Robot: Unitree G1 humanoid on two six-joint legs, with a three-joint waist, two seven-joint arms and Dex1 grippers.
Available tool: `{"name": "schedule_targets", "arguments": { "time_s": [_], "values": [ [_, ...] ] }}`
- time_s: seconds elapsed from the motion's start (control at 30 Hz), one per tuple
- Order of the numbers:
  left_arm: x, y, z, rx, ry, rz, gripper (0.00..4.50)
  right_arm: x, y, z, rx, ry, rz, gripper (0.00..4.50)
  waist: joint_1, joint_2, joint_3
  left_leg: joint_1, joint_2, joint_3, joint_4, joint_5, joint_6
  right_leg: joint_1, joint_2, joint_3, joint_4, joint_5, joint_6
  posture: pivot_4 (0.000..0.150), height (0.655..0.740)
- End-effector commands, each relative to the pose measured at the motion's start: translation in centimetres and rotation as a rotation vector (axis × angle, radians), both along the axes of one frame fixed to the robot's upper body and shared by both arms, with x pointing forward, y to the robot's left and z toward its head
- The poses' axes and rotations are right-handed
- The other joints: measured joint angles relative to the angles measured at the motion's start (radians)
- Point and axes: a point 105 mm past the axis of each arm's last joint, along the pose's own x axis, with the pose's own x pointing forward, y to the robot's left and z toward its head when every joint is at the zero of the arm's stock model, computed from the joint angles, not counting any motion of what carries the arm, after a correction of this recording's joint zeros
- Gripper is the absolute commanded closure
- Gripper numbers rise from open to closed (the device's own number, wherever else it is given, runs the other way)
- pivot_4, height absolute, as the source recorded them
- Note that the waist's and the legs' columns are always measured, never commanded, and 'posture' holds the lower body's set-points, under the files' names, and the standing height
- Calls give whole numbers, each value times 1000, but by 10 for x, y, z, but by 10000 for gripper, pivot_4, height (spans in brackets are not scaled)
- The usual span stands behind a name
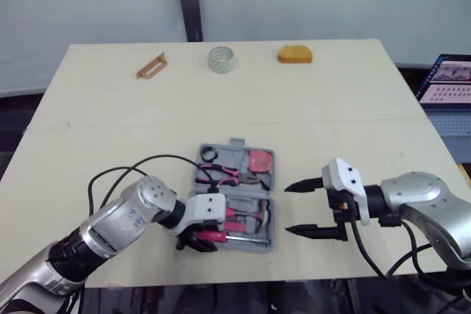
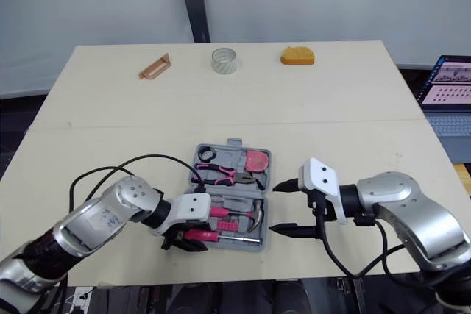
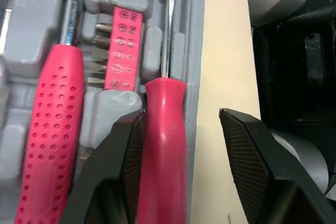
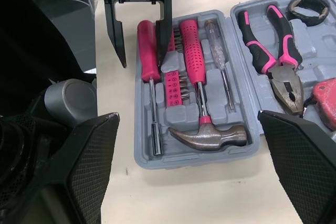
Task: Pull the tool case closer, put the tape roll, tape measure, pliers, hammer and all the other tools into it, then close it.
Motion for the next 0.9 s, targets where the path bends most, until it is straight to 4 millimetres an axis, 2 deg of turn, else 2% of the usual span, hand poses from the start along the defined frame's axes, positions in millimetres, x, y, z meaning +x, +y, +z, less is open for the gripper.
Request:
{"name": "schedule_targets", "arguments": {
  "time_s": [0.03, 0.17, 0.27, 0.43, 0.53, 0.63, 0.8, 0.9],
  "values": [
    [-4, -2, 21, -30, -16, -20, 20874, 0, 1, 12, 28, -43, 11, 0, 0, 0, 0, 0, 0, 0, 0, 0, 0, 0, 0, 0, 0, 0, 0, 1500, 7400],
    [-1, 7, 38, -40, -36, 13, 20874, 0, 0, 13, 38, -39, 7, 0, -1, 0, 0, 0, 0, -1, 0, 0, 0, 0, 0, 0, 0, 0, 0, 1500, 7400],
    [3, 8, 50, -130, -77, 16, 20874, 0, 0, 13, 40, -38, 4, 0, 0, 0, 0, -1, 0, -1, 1, 0, 0, 0, 0, 0, 0, 0, 0, 1500, 7400],
    [-7, 4, 47, -311, -55, 14, 20874, 3, 1, 13, 47, -44, 1, 0, -2, 0, 0, -1, 0, -1, 1, 0, 0, 0, 0, 0, 0, 0, 0, 1500, 7400],
    [-13, 5, 34, -351, -30, 20, 29030, 4, 2, 13, 48, -46, 0, 0, -1, 0, 0, -1, 0, -1, 1, 0, 0, 0, 0, 0, 0, 0, 0, 1500, 7400],
    [-12, 7, 22, -351, -41, 27, 44510, 5, 2, 13, 50, -48, -1, 0, 1, 0, 0, -1, 0, -1, 2, 0, 1, 0, 0, 0, 0, 0, 0, 1500, 7400],
    [-5, 6, 13, -374, -61, 45, 44510, 6, 1, 13, 50, -50, -6, 0, 0, 0, 0, -2, 0, -1, 2, -1, 1, 0, 0, 0, 0, 0, 0, 1500, 7400],
    [-6, 12, 1, -338, -55, 44, 44510, 5, 0, 13, 48, -49, -10, 0, -2, 0, 0, -2, 0, -1, 2, -1, 1, 0, 0, -1, 0, 0, 0, 1500, 7400]
  ]
}}
